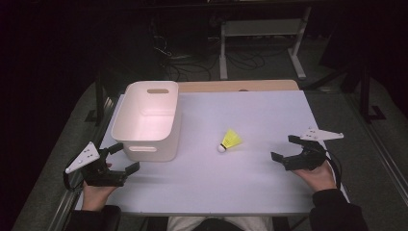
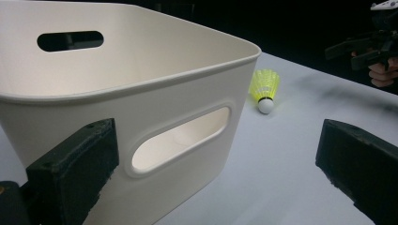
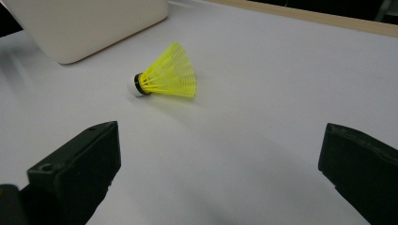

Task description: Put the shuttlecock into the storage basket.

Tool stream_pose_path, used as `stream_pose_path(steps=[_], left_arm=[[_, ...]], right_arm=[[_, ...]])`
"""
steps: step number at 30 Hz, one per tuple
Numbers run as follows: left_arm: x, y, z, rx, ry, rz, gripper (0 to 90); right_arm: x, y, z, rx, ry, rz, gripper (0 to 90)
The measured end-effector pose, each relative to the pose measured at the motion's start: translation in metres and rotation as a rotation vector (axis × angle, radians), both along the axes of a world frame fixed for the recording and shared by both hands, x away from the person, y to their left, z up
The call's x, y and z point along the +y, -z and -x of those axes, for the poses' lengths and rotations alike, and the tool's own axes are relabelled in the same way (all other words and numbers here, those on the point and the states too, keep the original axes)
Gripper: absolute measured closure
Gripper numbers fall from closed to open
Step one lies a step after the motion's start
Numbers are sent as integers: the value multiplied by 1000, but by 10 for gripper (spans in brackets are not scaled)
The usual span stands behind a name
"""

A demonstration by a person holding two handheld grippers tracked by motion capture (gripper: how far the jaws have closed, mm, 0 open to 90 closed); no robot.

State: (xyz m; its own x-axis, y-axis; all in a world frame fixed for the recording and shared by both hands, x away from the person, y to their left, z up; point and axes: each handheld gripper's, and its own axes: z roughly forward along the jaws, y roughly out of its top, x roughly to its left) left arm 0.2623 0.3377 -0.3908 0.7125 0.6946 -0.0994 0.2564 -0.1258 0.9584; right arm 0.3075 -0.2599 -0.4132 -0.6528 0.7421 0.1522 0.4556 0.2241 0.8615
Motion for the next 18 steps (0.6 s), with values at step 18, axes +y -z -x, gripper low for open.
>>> stream_pose_path(steps=[18], left_arm=[[1, 0, 1, -2, -4, 2, 0]], right_arm=[[2, -1, 2, 7, 8, 16, 0]])
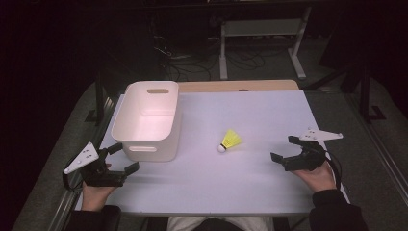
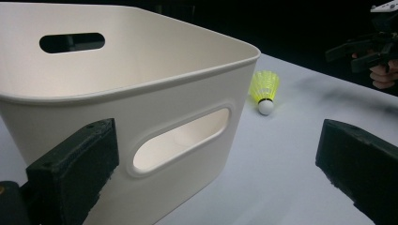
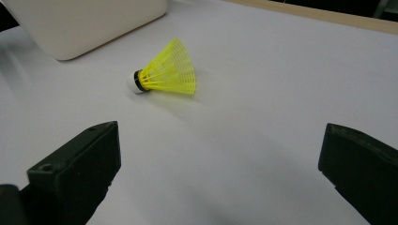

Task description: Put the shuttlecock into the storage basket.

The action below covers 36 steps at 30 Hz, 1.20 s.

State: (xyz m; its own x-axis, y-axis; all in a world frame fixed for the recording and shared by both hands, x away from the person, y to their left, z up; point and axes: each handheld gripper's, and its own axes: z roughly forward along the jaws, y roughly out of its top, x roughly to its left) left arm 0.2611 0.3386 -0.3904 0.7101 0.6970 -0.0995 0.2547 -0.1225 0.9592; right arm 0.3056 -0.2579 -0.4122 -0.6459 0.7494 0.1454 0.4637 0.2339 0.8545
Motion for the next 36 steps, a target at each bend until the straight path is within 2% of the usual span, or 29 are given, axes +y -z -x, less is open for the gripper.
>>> stream_pose_path(steps=[7, 19, 30, 36], left_arm=[[0, 0, 1, 2, -2, -1, 0], [0, 0, 1, 3, -2, 3, 0], [0, 0, 1, 4, -2, 5, 0], [1, 0, 1, 2, -3, 4, 0]], right_arm=[[4, -1, 2, 3, -13, 21, 0], [7, -9, -4, 21, -12, 49, 0], [6, -16, -8, 32, -35, 20, 0], [8, -16, -10, 44, -50, 29, 0]])
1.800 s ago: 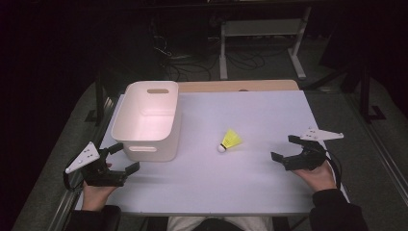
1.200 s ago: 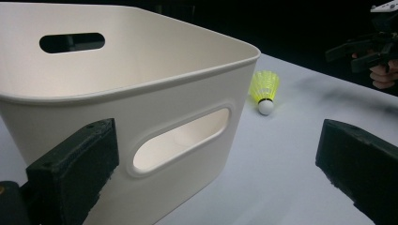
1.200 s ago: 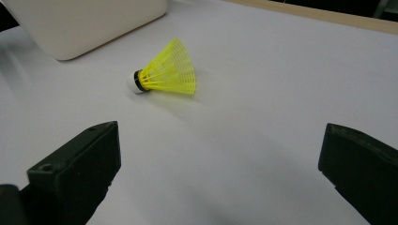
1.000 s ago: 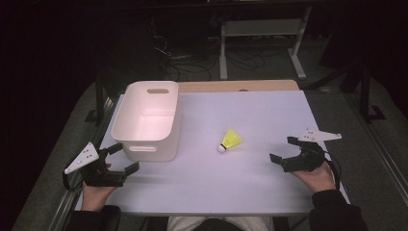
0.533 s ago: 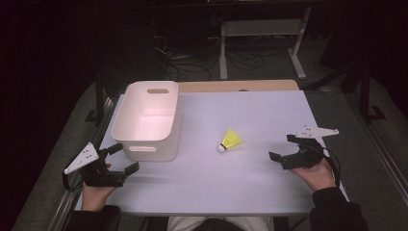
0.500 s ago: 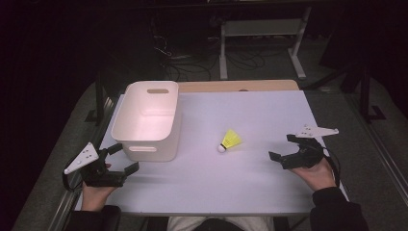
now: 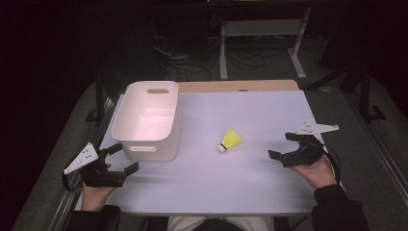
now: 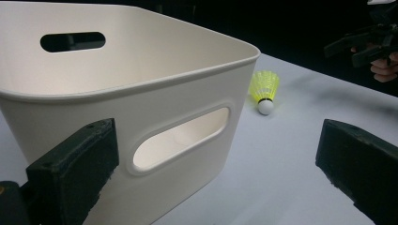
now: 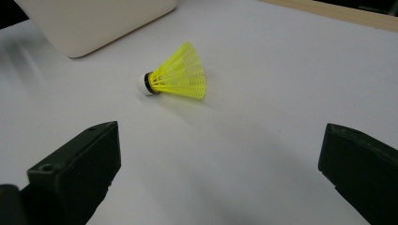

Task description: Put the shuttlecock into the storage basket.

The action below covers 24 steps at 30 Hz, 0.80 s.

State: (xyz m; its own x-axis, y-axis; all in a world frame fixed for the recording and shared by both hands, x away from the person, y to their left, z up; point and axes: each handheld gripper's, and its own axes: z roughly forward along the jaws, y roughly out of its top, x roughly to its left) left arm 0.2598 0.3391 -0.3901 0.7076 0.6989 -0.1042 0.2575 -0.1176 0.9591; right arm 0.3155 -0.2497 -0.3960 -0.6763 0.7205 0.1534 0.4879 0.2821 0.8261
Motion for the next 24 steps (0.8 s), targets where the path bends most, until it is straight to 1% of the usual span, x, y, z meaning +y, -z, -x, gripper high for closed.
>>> stream_pose_path(steps=[13, 24], left_arm=[[0, 0, 0, 0, -1, 5, 0], [0, 0, 0, 0, 0, 3, 0]], right_arm=[[4, -9, -6, 2, -23, 9, 0], [14, -19, -13, 5, -63, 32, 0]])
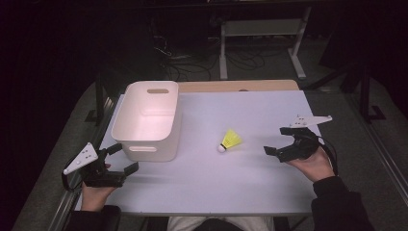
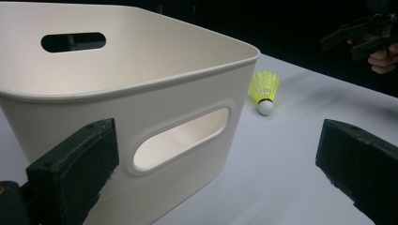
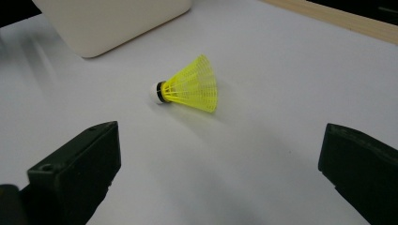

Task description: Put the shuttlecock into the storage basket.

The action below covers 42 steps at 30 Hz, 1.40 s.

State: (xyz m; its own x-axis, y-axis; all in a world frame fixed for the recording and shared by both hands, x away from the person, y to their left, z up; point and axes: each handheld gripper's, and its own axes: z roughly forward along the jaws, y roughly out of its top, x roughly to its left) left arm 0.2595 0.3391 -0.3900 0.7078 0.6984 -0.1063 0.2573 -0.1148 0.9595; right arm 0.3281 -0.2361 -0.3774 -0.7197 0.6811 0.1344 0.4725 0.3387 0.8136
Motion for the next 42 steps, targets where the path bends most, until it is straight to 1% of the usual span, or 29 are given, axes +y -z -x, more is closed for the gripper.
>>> stream_pose_path(steps=[15, 25, 42], left_arm=[[0, 0, 0, -1, 4, 3, 0], [0, 0, 0, -2, 4, 3, 0], [0, 0, 0, -3, 4, 3, 0]], right_arm=[[11, -16, -11, -3, -53, 28, 0], [16, -27, -18, -7, -70, 33, 0], [25, -23, -35, 27, -96, 53, 0]])
